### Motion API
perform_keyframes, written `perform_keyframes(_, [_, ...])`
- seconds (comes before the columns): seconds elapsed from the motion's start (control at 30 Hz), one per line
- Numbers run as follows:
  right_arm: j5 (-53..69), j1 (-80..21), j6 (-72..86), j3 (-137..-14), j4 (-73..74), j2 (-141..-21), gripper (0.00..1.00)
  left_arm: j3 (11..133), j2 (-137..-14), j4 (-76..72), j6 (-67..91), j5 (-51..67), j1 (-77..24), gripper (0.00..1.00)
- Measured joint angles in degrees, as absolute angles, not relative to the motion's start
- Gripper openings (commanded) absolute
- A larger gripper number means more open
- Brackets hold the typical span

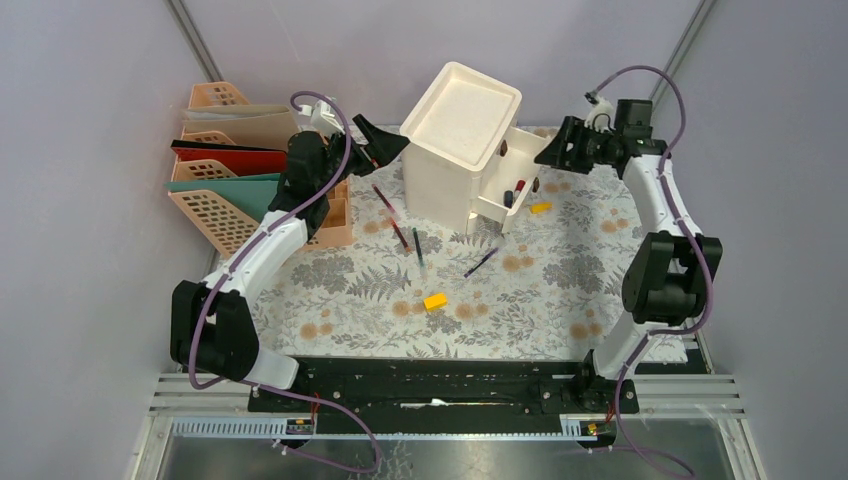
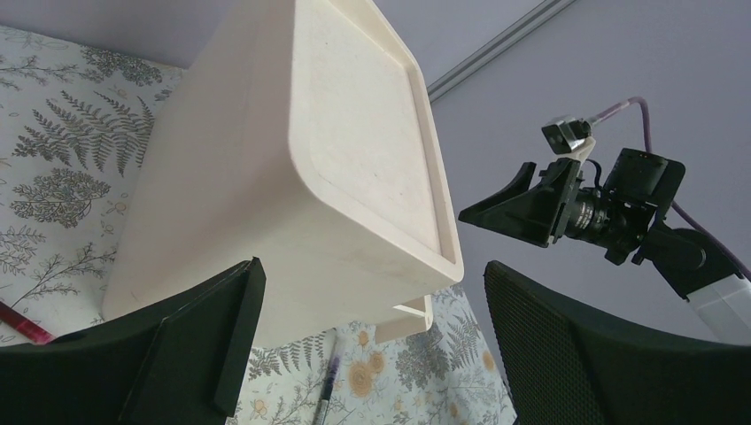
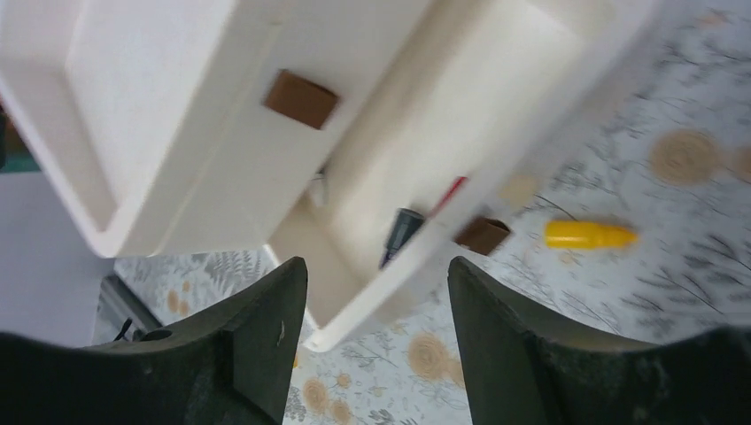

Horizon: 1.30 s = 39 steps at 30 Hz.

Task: Organize the desk
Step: Place the stationery in the drawer.

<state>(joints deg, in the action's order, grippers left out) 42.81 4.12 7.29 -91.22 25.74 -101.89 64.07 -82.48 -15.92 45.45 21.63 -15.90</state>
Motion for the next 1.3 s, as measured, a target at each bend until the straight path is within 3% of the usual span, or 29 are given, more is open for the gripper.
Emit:
perform_keyframes(0.5, [15.05,6.35,25.74,-75.85,22.65,-101.89,0.56,63.99,-82.08,-15.92,45.41,21.21,-15.94,0.99])
perform_keyframes(1.07, [12.19,3.20,37.28,-85.34,21.54,-119.13,0.56,63.99,-82.08,-15.59,45.06,20.64,-15.94,0.99])
perform_keyframes(1.3, [9.93,1.91,38.87,-87.55,21.87,-122.04,0.50,63.99,-82.08,-14.09,45.01,20.14,-15.99,0.99])
